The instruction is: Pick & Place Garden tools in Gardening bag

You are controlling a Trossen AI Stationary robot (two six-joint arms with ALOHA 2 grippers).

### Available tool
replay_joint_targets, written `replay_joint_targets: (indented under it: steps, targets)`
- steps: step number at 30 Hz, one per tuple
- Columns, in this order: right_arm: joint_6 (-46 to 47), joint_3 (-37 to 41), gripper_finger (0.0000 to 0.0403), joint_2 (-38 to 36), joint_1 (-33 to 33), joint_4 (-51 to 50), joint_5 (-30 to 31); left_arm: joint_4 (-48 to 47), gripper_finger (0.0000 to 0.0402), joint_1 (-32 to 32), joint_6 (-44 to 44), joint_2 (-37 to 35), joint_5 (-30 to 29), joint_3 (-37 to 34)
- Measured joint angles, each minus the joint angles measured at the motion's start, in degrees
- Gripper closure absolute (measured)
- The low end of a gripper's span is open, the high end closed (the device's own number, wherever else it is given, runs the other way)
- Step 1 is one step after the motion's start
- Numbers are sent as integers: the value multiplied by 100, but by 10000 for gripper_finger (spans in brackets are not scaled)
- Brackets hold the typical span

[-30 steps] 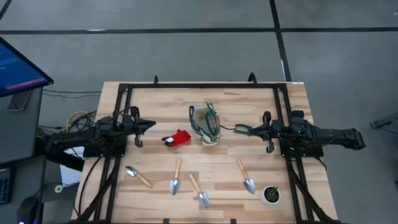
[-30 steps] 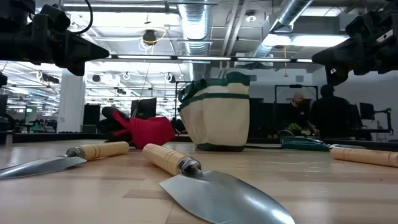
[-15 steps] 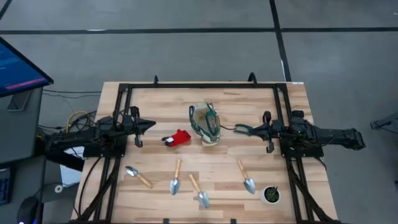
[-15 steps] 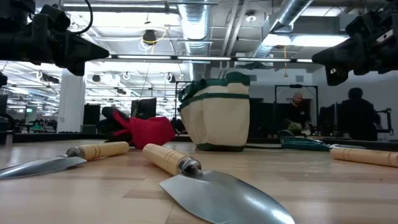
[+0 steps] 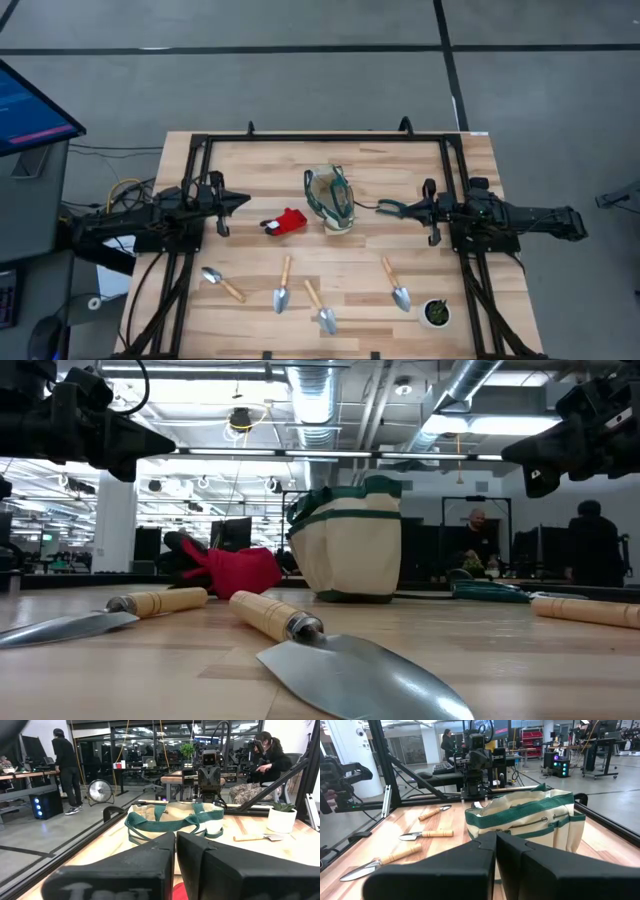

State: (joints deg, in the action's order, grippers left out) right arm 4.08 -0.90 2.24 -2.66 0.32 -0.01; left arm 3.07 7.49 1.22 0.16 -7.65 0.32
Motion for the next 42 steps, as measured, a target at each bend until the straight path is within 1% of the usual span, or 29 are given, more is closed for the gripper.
replay_joint_targets:
  steps: [9, 17, 22, 24, 27, 30, 33, 35, 37, 42]
  targets:
    - [8, 0, 398, 0, -2, 1, -2, 158, 395, 0, -18, 1, 1, 0]
    - [197, 0, 398, 2, 0, 2, -2, 242, 395, -1, -17, 1, 1, 0]
    - [199, 0, 398, 2, 0, 21, -2, 919, 395, -2, -136, -1, -1, 0]
    - [199, 0, 398, 2, -4, 103, 0, 1144, 395, -2, -439, 16, -184, 21]
    - [202, 0, 398, 2, -8, 357, 1, 1114, 395, -2, -1074, 258, -747, 265]
    - [203, 0, 398, 2, -8, 668, 3, 1121, 395, -2, -1513, 822, -999, 724]
    - [211, 0, 397, 0, -6, 930, 188, 1114, 394, -1, -1794, 1685, -992, 1375]
    - [416, 0, 398, 0, -8, 1070, 470, 1117, 390, -2, -1973, 2363, -743, 1878]
    - [659, 0, 398, 0, -8, 1198, 667, 1104, 380, -2, -2134, 3060, -304, 2405]
    - [782, 0, 398, 0, 2, 1256, 684, 638, 341, -38, -2443, 4743, 589, 3690]
